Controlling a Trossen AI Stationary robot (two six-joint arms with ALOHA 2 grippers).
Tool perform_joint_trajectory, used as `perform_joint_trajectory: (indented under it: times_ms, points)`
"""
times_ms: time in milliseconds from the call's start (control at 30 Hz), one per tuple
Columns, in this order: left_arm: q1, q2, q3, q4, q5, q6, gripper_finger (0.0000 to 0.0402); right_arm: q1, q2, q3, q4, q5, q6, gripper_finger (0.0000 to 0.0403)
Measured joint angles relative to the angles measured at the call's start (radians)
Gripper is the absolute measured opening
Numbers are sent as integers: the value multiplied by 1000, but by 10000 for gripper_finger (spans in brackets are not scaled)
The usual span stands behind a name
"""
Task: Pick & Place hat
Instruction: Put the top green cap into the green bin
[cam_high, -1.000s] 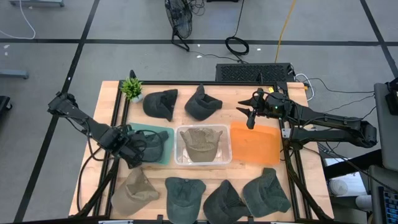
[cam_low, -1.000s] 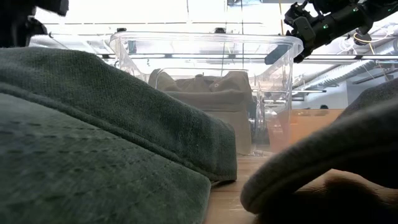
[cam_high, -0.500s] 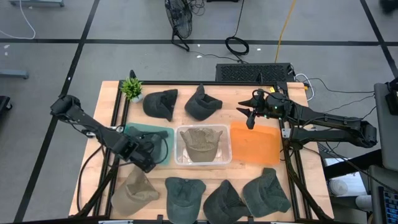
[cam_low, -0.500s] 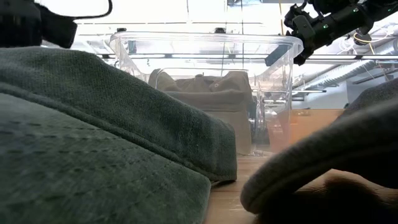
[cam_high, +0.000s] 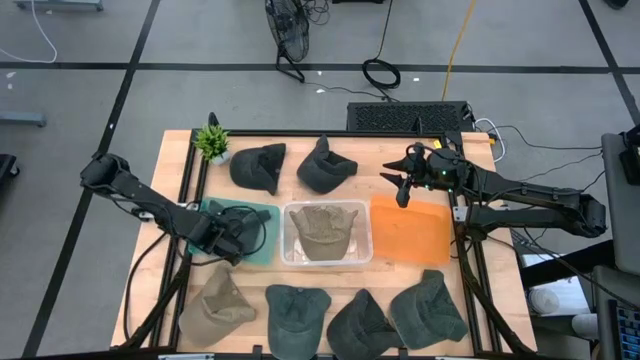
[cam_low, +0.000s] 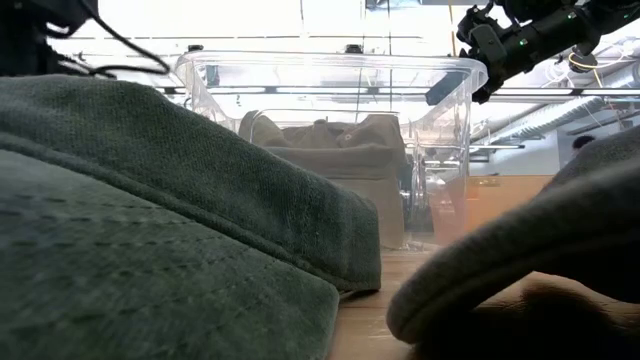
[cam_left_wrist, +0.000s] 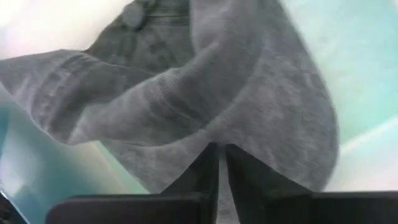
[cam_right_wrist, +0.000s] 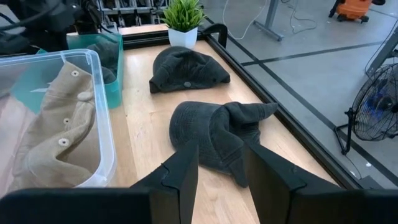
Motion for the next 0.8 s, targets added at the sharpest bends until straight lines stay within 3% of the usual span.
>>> perform_joint_trajectory:
  times_ms: [333,600,800]
  points:
    - [78,-2,-56,0,-123,15,31,0,0,0,0,4,0,116]
    - [95,-3,-50,85,57,-52,30,0,0,0,-1,6,-4,116]
    - [72,-3,-49,65,112,-97,30,0,1,0,-10,0,19,116]
